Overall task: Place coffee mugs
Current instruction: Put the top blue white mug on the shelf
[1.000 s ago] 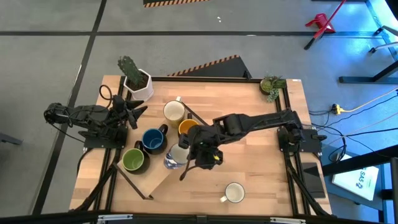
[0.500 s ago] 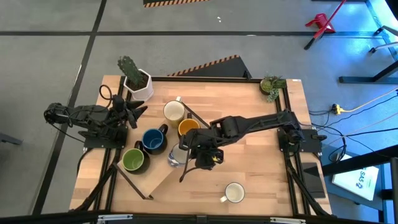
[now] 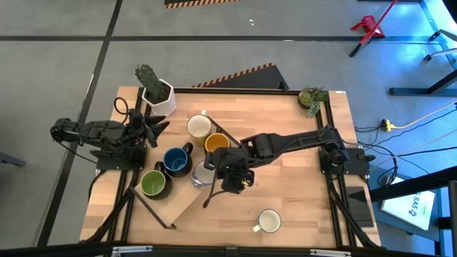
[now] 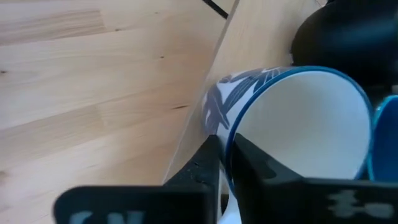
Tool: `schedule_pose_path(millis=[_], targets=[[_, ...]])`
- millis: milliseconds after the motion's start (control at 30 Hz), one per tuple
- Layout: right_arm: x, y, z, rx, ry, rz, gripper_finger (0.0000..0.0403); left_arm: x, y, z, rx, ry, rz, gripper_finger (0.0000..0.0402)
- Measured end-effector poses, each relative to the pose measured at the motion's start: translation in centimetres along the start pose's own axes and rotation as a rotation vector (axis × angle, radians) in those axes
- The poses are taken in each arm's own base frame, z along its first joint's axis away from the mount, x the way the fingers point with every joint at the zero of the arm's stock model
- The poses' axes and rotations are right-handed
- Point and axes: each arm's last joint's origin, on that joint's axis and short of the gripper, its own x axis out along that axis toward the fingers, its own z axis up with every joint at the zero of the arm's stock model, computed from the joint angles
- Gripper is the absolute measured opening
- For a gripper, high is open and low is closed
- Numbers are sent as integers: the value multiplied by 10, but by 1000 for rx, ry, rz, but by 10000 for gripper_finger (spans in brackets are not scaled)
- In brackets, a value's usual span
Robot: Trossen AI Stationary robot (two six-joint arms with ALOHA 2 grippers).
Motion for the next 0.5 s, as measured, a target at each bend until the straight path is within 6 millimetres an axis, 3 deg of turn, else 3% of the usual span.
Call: schedule_pose_path(millis=[500], targets=[[2,-9,2,0,9,-99,117,0,0,0,-1,0,1,188]])
